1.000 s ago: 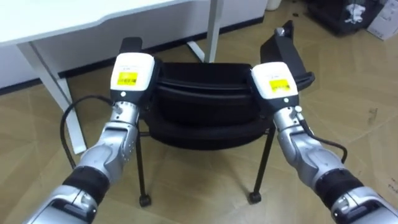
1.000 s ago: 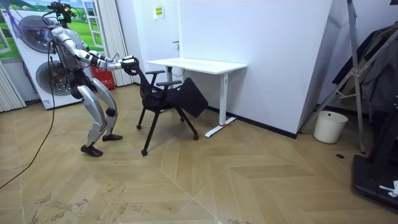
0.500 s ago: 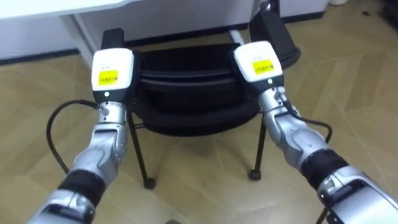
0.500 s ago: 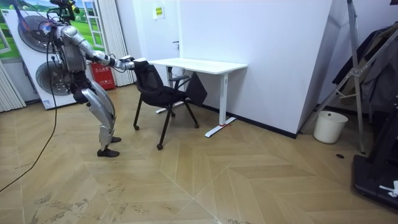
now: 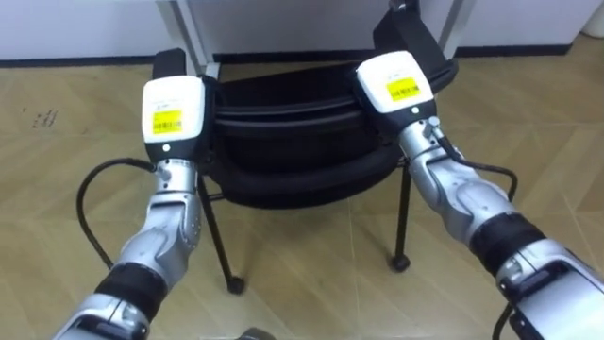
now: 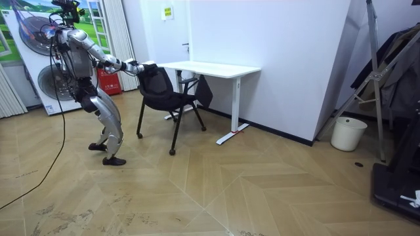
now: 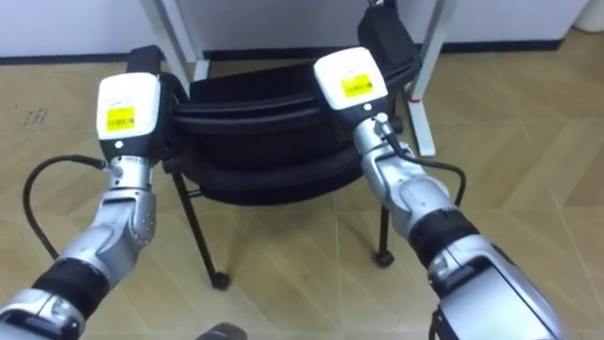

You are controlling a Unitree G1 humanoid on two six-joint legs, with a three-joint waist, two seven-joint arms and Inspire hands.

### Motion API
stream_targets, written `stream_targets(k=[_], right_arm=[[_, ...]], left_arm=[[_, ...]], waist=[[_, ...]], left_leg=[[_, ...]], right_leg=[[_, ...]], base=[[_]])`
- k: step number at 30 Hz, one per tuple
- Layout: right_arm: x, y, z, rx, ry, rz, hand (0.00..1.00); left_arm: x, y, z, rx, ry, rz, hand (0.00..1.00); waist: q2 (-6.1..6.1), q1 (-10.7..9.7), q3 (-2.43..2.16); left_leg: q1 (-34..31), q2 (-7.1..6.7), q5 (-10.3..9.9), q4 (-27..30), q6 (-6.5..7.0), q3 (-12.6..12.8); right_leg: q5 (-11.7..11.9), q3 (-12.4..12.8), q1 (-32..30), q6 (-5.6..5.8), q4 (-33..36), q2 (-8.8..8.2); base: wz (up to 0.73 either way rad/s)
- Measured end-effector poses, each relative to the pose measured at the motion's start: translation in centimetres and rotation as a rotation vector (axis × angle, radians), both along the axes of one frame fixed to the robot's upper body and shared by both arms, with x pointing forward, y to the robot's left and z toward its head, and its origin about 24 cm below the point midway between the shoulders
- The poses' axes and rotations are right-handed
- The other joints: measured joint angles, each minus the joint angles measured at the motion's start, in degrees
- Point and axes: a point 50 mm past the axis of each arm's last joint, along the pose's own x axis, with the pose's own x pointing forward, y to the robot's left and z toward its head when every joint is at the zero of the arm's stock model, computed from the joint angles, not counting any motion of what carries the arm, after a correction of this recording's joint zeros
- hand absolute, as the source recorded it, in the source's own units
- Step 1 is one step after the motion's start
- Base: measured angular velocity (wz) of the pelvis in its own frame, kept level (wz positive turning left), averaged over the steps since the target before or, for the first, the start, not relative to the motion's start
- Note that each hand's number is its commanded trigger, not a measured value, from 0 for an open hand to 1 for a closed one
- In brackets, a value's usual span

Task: Push chair

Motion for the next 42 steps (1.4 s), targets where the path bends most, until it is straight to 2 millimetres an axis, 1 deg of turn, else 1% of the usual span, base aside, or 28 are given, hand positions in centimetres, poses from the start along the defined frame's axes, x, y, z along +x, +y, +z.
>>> stream_targets(k=[1,3,4,6,8,9,10,11,12,15,17,18,20,21,23,24,26,27,28,29,30,31,33,34,35,37,40,42], right_arm=[[-0.1,-0.1,-0.1,0.007,0.006,-0.002,1.00],[-0.3,-0.1,-0.4,0.012,0.014,-0.004,1.00],[-0.4,-0.1,-0.6,0.014,0.018,-0.003,1.00],[-0.6,-0.2,-0.9,0.016,0.022,-0.002,1.00],[-0.9,0.0,-1.5,0.019,0.040,0.000,1.00],[-1.0,0.1,-1.6,0.020,0.042,0.001,1.00],[-1.0,0.2,-1.6,0.024,0.042,0.005,1.00],[-1.0,0.3,-1.4,0.027,0.033,0.010,1.00],[-1.0,0.4,-1.3,0.029,0.030,0.012,1.00],[-1.0,0.4,-1.3,0.025,0.025,0.016,1.00],[-0.9,0.3,-1.0,0.020,0.014,0.018,1.00],[-0.9,0.4,-0.9,0.020,0.006,0.021,1.00],[-1.0,0.3,-1.0,0.024,0.002,0.019,1.00],[-1.0,0.3,-1.0,0.026,0.000,0.019,1.00],[-1.0,0.1,-1.0,0.029,0.001,0.012,1.00],[-1.0,0.1,-1.1,0.030,0.003,0.011,1.00],[-1.3,-0.2,-1.5,0.038,0.015,-0.003,1.00],[-1.3,-0.3,-1.6,0.041,0.016,-0.005,1.00],[-1.5,-0.4,-1.8,0.045,0.026,-0.012,1.00],[-1.6,-0.5,-2.1,0.051,0.034,-0.017,1.00],[-1.8,-0.5,-2.4,0.062,0.044,-0.024,1.00],[-1.9,-0.4,-2.5,0.072,0.047,-0.025,1.00],[-1.9,0.0,-2.5,0.087,0.044,-0.021,1.00],[-1.9,-0.1,-2.4,0.098,0.036,-0.027,1.00],[-1.8,0.0,-2.4,0.103,0.036,-0.028,1.00],[-1.8,0.0,-2.4,0.108,0.034,-0.032,1.00],[-1.7,-0.1,-2.2,0.109,0.014,-0.041,1.00],[-1.6,0.0,-1.9,0.113,0.000,-0.037,1.00]], left_arm=[[-0.2,0.0,-0.3,0.008,0.013,0.002,1.00],[-0.2,-0.1,0.0,0.013,0.006,-0.006,1.00],[-0.3,-0.2,0.0,0.010,0.009,-0.007,1.00],[-0.5,-0.2,-0.3,0.007,0.020,-0.004,1.00],[-0.8,0.0,-0.8,0.003,0.043,0.001,1.00],[-0.9,0.1,-0.8,-0.001,0.046,0.002,1.00],[-0.8,0.2,-0.7,-0.005,0.051,0.000,1.00],[-0.7,0.5,-0.4,-0.005,0.051,-0.005,1.00],[-0.7,0.5,-0.3,-0.004,0.051,-0.008,1.00],[-0.6,0.7,-0.3,-0.010,0.056,-0.011,1.00],[-0.6,0.7,-0.2,-0.015,0.050,-0.014,1.00],[-0.6,0.7,-0.2,-0.013,0.048,-0.015,1.00],[-0.5,0.6,-0.1,-0.008,0.045,-0.018,1.00],[-0.5,0.6,0.0,-0.007,0.044,-0.019,1.00],[-0.4,0.5,0.1,-0.004,0.050,-0.026,1.00],[-0.4,0.5,0.1,-0.001,0.053,-0.029,1.00],[-0.4,0.2,0.0,0.014,0.069,-0.041,1.00],[-0.4,0.2,0.0,0.013,0.072,-0.044,1.00],[-0.3,0.1,0.0,0.014,0.080,-0.049,1.00],[-0.4,0.0,-0.1,0.016,0.085,-0.054,1.00],[-0.4,0.1,-0.1,0.021,0.089,-0.065,1.00],[-0.3,0.3,0.0,0.027,0.086,-0.072,1.00],[-0.2,0.5,0.3,0.033,0.081,-0.081,1.00],[0.1,0.5,0.6,0.035,0.082,-0.088,1.00],[0.2,0.5,0.7,0.038,0.084,-0.090,1.00],[0.5,0.6,1.0,0.045,0.078,-0.096,1.00],[1.0,0.5,1.5,0.055,0.068,-0.107,1.00],[1.2,0.5,1.8,0.053,0.058,-0.108,1.00]], waist=[[-0.81,-0.4,0.43],[-0.97,-0.4,0.50],[-0.86,-1.4,0.44],[-0.47,-1.5,0.25],[-0.03,-1.0,0.29],[0.12,-0.9,0.20],[0.48,-1.0,0.00],[0.54,-1.5,-0.08],[0.54,-1.8,-0.08],[0.99,-1.8,-0.35],[1.03,-1.8,-0.43],[0.87,-1.8,-0.53],[0.29,-2.3,-0.91],[0.18,-2.3,-0.98],[-0.60,-3.1,-1.25],[-0.80,-3.2,-1.26],[-1.38,-2.7,-1.47],[-1.37,-2.9,-1.46],[-1.36,-2.9,-1.45],[-1.25,-2.9,-1.52],[-0.88,-2.8,-1.54],[-0.57,-2.8,-1.43],[-0.38,-2.5,-1.42],[-0.03,-2.6,-1.26],[0.29,-2.4,-1.34],[0.52,-2.1,-1.26],[1.21,-1.9,-0.83],[1.14,-1.9,-0.89]], left_leg=[[-0.8,-0.57,-0.1,-2.5,-0.09,0.7],[-2.7,-0.85,0.0,-6.3,-0.05,2.0],[-4.5,-1.20,0.2,-8.9,-0.23,2.8],[-7.1,-2.87,2.2,-12.9,-0.24,3.2],[-7.9,-4.82,8.0,-18.9,0.72,2.5],[-7.9,-4.93,9.5,-19.8,0.79,2.7],[-7.9,-4.78,12.0,-20.5,0.98,2.9],[-8.0,-4.82,13.7,-21.0,1.07,3.1],[-8.0,-4.84,14.2,-21.1,0.96,3.3],[-7.8,-4.94,15.1,-20.5,2.04,4.9],[-7.9,-5.79,14.5,-19.8,3.04,5.5],[-7.8,-5.98,13.9,-19.5,4.04,5.9],[-7.5,-6.90,12.8,-19.0,5.68,7.0],[-7.4,-7.07,12.4,-18.8,6.07,7.4],[-6.6,-8.25,11.2,-18.8,7.72,9.0],[-6.1,-8.73,10.9,-18.8,8.15,9.3],[-4.5,-9.31,8.7,-18.0,9.78,11.5],[-4.4,-9.41,8.0,-17.0,10.18,11.8],[-3.9,-9.33,6.7,-15.1,10.75,12.3],[-3.6,-9.12,5.8,-14.1,11.00,12.5],[-3.1,-8.36,4.2,-12.5,11.45,12.6],[-2.7,-7.45,2.8,-11.5,11.44,13.0],[-2.5,-6.37,1.3,-10.2,11.93,14.1],[-2.5,-5.84,0.7,-9.3,12.44,14.3],[-2.3,-5.27,-0.4,-8.7,12.55,14.4],[-2.2,-4.52,-1.2,-8.6,12.87,14.7],[-2.1,-3.40,-1.2,-8.9,12.61,15.0],[-2.5,-2.71,-1.2,-9.0,12.55,15.6]], right_leg=[[-0.2,0.0,0.1,0.48,0.1,-0.72],[-0.1,0.0,0.5,0.91,0.0,-1.32],[-0.1,0.0,0.9,1.48,-0.2,-1.38],[-0.1,0.5,1.1,2.34,-0.2,-1.74],[-0.1,2.0,2.0,3.37,-0.2,-1.79],[-0.1,2.0,2.3,3.52,-0.2,-1.81],[-0.2,2.0,2.5,3.66,-0.1,-1.80],[-0.2,2.4,2.3,4.29,0.0,-1.79],[0.0,2.9,2.2,4.58,0.0,-1.74],[0.2,4.5,2.0,5.96,0.2,-2.14],[0.3,5.7,1.7,7.00,0.2,-2.68],[0.3,6.5,1.6,7.76,0.2,-3.05],[0.4,7.2,1.8,9.35,-0.1,-4.11],[0.5,7.5,1.8,9.71,-0.1,-4.42],[0.5,9.8,2.2,11.47,-0.5,-5.37],[0.5,10.4,2.5,11.87,-0.5,-5.73],[1.3,14.1,2.8,13.41,1.2,-6.64],[1.8,15.1,2.3,13.82,3.0,-6.86],[3.4,17.5,1.3,13.97,6.2,-7.31],[4.3,18.4,0.8,14.01,7.6,-7.21],[6.1,20.0,0.5,14.29,9.4,-6.43],[8.1,20.4,0.3,14.29,11.1,-6.12],[10.4,20.6,-1.1,14.14,13.2,-6.28],[11.6,20.5,-1.8,14.06,13.9,-6.33],[12.8,20.7,-2.3,14.02,14.4,-6.01],[14.4,21.1,-3.5,13.79,15.1,-5.58],[12.8,21.4,-6.9,14.45,11.7,-5.25],[12.6,21.2,-9.2,14.32,6.2,-4.63]], base=[[0.27],[0.12],[0.14],[-0.03],[-0.34],[-0.25],[-0.06],[0.00],[-0.05],[-0.18],[-0.20],[-0.16],[-0.11],[-0.08],[-0.03],[-0.09],[-0.24],[-0.19],[-0.09],[-0.18],[-0.25],[-0.29],[-0.38],[-0.42],[-0.29],[-0.30],[-0.17],[-0.04]])
